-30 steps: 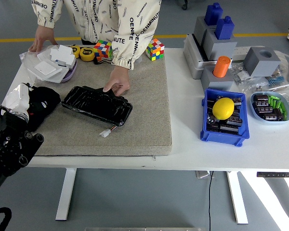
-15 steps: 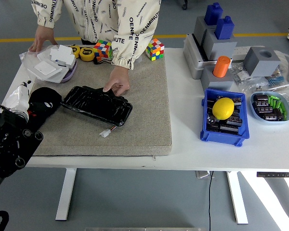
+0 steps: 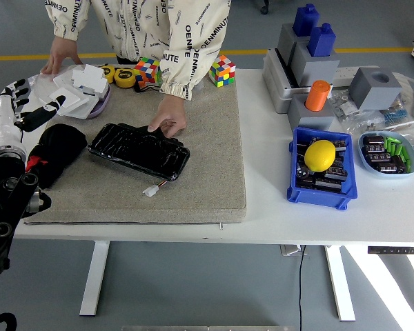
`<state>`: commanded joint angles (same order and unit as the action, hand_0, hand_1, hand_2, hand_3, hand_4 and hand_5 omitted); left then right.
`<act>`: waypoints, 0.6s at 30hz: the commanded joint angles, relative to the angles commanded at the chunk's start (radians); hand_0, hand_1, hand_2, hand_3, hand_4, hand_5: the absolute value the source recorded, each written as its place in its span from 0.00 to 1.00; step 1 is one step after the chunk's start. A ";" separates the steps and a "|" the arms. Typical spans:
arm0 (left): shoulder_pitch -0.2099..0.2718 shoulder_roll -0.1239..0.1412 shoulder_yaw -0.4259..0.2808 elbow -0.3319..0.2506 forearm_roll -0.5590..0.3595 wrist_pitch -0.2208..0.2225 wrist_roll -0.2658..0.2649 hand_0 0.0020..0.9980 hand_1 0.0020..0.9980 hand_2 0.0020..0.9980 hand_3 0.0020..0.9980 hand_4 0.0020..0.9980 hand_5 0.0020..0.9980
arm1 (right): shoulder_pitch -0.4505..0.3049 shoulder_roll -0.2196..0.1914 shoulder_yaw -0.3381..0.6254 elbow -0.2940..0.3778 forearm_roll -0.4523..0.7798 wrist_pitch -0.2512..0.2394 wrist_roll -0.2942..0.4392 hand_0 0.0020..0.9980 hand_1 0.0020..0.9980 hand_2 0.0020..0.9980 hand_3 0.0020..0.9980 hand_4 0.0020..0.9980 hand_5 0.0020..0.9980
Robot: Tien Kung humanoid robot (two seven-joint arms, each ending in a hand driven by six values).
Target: Pick the rag up,wipe the panel,place it on the desk
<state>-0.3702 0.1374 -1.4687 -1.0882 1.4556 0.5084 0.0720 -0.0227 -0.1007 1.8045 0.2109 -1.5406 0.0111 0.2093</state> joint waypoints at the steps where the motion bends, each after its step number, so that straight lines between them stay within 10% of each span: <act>1: 0.009 -0.007 -0.014 -0.004 -0.045 0.009 -0.046 0.47 0.63 0.67 0.65 0.88 0.23 | 0.001 -0.001 0.000 0.000 0.000 0.000 0.000 0.55 0.56 0.49 0.52 0.89 0.35; 5: 0.034 -0.025 -0.056 -0.014 -0.133 0.010 -0.160 0.45 0.58 0.58 0.60 0.87 0.21 | 0.002 -0.002 0.000 -0.003 -0.004 -0.001 -0.001 0.55 0.56 0.49 0.52 0.89 0.35; 18: 0.077 -0.050 -0.108 -0.040 -0.160 -0.004 -0.150 0.45 0.57 0.58 0.61 0.90 0.24 | 0.004 -0.007 -0.004 -0.006 -0.006 -0.003 -0.001 0.54 0.56 0.49 0.52 0.89 0.35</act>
<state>-0.2930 0.0877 -1.5763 -1.1279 1.2956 0.5039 -0.0777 -0.0191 -0.1074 1.8001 0.2050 -1.5467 0.0081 0.2086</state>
